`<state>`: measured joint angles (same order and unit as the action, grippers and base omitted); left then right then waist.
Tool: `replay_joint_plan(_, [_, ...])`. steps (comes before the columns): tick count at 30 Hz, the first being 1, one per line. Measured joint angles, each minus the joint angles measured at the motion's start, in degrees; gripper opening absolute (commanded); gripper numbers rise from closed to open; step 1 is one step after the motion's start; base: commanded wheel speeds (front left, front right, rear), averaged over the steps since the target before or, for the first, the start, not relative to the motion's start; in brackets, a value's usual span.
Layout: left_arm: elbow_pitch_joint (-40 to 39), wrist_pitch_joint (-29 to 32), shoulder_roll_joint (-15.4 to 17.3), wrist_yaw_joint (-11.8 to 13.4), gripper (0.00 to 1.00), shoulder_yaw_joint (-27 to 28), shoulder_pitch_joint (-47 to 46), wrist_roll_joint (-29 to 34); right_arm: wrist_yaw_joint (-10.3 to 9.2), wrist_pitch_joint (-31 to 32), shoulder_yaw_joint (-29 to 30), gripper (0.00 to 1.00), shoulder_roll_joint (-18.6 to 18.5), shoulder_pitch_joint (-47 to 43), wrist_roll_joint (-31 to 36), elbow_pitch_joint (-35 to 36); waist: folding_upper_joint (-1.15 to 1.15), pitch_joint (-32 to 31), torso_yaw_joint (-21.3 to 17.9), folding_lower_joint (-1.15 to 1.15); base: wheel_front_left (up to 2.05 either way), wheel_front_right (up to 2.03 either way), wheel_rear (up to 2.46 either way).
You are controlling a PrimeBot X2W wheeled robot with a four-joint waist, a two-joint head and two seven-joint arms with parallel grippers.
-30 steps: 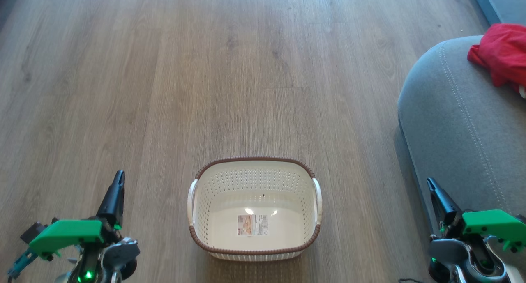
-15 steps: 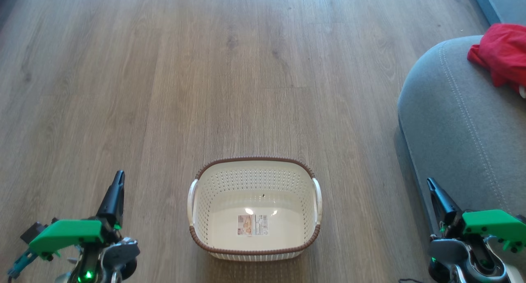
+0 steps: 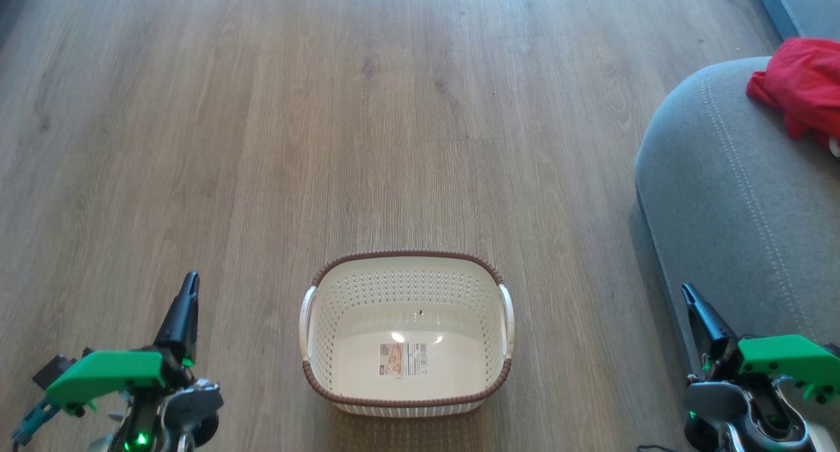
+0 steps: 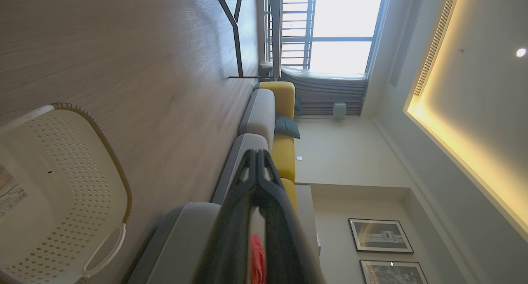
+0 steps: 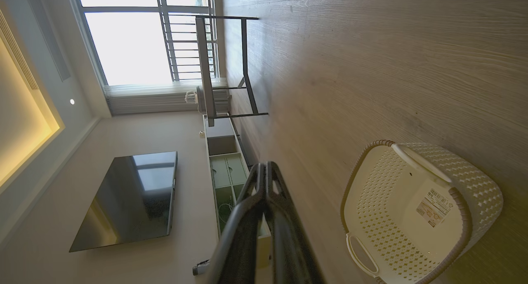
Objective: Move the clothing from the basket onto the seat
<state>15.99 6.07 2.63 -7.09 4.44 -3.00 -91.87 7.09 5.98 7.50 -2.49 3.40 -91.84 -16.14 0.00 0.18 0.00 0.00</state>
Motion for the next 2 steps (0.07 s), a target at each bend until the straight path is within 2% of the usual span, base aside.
replay_joint_plan(2, [0.0, 0.0, 0.0, 0.0, 0.0, 0.0, 0.0, 0.0, 0.0, 0.0, 0.0, 0.0, 0.0, 0.0, 0.0, 0.0, 0.0, 0.0, 0.0, 0.0, 0.0, 0.0, 0.0])
